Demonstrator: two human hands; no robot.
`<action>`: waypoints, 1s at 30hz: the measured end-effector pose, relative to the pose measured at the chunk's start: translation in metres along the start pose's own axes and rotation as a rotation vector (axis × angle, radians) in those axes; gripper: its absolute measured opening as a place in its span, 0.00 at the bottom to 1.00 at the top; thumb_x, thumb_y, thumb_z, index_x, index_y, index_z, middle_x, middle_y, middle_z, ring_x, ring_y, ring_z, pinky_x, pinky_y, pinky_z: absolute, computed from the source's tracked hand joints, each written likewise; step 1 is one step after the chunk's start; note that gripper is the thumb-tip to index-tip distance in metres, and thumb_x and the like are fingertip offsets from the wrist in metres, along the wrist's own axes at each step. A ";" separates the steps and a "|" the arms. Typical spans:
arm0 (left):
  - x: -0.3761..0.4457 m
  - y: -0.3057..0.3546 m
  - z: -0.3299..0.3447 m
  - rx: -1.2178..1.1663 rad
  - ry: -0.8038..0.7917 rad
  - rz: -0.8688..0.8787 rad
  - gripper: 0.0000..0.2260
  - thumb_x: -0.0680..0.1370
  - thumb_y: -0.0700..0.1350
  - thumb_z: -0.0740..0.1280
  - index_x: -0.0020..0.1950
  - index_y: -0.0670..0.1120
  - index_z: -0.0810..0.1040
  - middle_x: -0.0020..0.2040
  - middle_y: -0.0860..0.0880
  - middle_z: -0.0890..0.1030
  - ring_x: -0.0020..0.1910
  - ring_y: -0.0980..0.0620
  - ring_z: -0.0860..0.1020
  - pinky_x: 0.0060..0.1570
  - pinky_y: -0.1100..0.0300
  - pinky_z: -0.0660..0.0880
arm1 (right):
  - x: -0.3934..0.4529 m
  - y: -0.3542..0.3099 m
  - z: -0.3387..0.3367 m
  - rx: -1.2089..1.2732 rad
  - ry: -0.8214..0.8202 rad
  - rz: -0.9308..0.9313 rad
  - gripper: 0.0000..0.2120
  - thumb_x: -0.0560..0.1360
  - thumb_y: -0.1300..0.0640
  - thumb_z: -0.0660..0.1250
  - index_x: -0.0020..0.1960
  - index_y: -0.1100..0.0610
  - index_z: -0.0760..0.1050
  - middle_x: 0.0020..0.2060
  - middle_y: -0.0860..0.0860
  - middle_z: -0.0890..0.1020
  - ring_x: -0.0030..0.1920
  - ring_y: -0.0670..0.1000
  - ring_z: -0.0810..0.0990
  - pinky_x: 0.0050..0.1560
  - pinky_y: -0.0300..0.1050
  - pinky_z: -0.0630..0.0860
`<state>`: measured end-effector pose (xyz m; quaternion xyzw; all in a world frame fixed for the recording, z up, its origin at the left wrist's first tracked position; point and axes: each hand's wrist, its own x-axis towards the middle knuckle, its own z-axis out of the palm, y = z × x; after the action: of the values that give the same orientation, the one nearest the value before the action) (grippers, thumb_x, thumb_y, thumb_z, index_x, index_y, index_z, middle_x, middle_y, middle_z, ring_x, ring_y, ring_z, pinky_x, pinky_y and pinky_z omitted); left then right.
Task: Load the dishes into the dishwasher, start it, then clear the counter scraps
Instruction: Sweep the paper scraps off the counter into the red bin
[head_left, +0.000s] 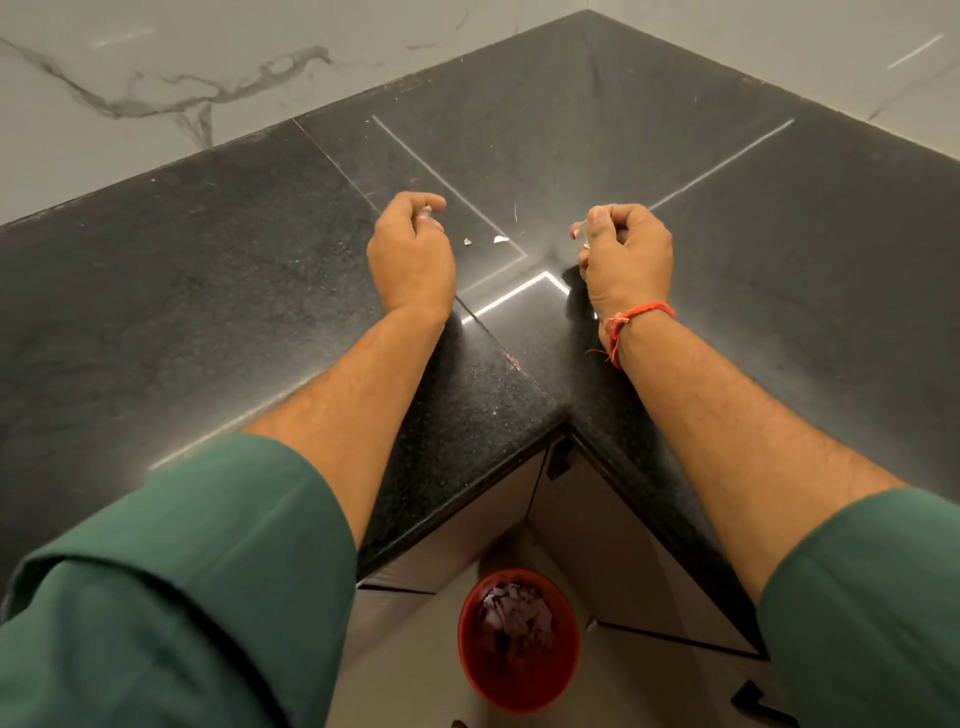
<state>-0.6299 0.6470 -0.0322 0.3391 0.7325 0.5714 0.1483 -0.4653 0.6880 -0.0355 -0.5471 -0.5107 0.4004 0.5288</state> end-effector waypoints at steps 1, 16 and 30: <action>0.000 0.001 0.000 0.026 -0.010 -0.002 0.15 0.77 0.39 0.57 0.48 0.52 0.82 0.41 0.53 0.81 0.41 0.52 0.78 0.49 0.50 0.79 | 0.001 -0.001 0.000 -0.001 -0.013 0.001 0.08 0.82 0.58 0.62 0.45 0.53 0.74 0.40 0.51 0.84 0.31 0.42 0.77 0.34 0.41 0.77; 0.005 -0.002 -0.007 0.470 -0.162 0.273 0.06 0.78 0.49 0.70 0.50 0.52 0.86 0.55 0.51 0.82 0.57 0.53 0.78 0.54 0.62 0.69 | 0.016 -0.011 0.031 -0.809 -0.367 -0.344 0.15 0.75 0.39 0.68 0.60 0.39 0.81 0.61 0.47 0.83 0.63 0.52 0.79 0.59 0.46 0.75; 0.006 -0.004 -0.015 0.147 -0.108 0.106 0.04 0.78 0.47 0.70 0.45 0.50 0.84 0.36 0.57 0.80 0.39 0.56 0.79 0.46 0.56 0.79 | 0.011 -0.018 0.042 -0.909 -0.315 -0.358 0.09 0.79 0.46 0.65 0.53 0.47 0.81 0.54 0.51 0.84 0.57 0.58 0.80 0.50 0.47 0.71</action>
<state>-0.6445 0.6391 -0.0305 0.4176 0.7445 0.5040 0.1318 -0.5075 0.7047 -0.0216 -0.5587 -0.7924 0.1186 0.2141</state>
